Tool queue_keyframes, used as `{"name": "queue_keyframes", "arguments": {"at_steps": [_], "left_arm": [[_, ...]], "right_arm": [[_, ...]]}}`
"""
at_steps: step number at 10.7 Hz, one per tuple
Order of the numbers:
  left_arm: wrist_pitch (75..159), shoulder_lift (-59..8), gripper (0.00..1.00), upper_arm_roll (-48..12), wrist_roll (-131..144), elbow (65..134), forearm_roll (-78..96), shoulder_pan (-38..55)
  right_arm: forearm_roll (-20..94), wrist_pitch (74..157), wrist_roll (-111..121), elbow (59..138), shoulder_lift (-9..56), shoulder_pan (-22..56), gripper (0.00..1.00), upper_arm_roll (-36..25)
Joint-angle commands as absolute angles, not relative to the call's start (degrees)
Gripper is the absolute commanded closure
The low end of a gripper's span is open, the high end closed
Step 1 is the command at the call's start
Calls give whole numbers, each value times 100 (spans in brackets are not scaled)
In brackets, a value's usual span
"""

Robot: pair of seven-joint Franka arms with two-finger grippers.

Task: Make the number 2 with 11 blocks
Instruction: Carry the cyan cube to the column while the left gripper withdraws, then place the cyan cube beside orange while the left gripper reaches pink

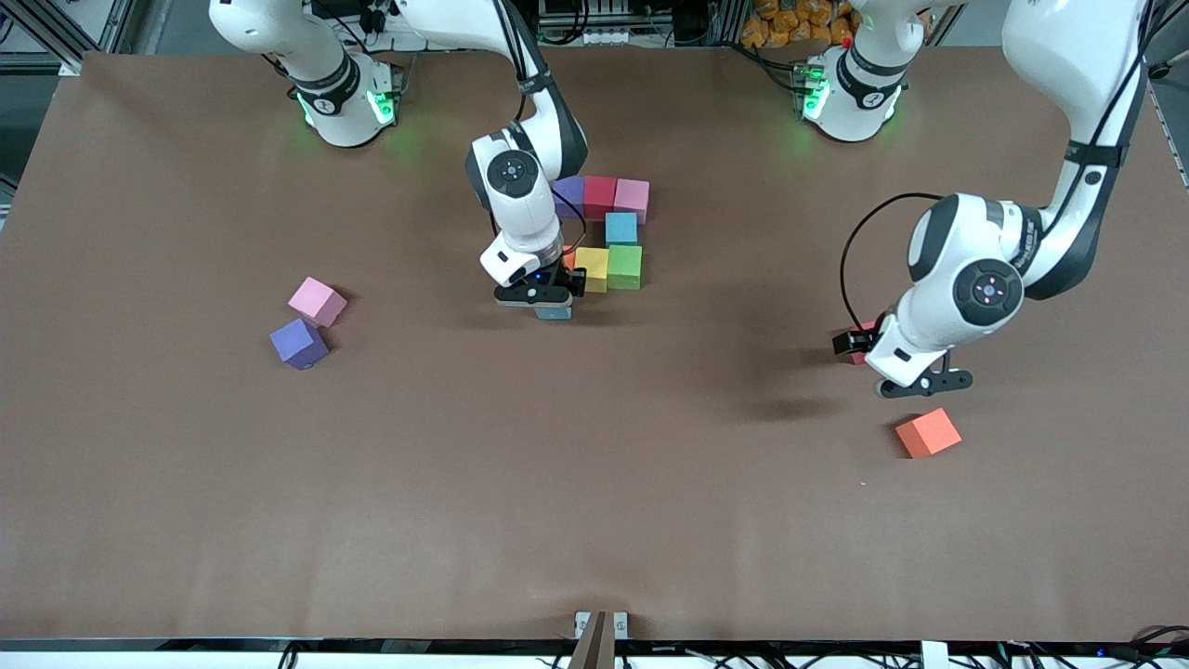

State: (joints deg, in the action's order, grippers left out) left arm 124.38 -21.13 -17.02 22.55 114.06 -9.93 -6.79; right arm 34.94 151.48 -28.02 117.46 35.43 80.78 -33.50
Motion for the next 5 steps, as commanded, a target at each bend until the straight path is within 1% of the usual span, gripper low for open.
{"name": "queue_keyframes", "arguments": {"at_steps": [1,2,4,5], "left_arm": [[12637,-2074,0,-1696,2118,11627,-704,-826],[12839,-2083,0,-1696,2118,11758,-599,-844],[12929,-2092,0,-1600,2118,11847,-589,-853],[12929,-2100,0,-1582,2118,11882,-589,-853]], "right_arm": [[3586,15179,-2918,11707,3630,8200,89,-3410],[3586,15179,-2944,11716,3639,8209,89,-3410],[3586,15196,-2944,11716,3691,8244,89,-3419],[3586,15179,-2944,11716,3691,8244,81,-3419]]}}
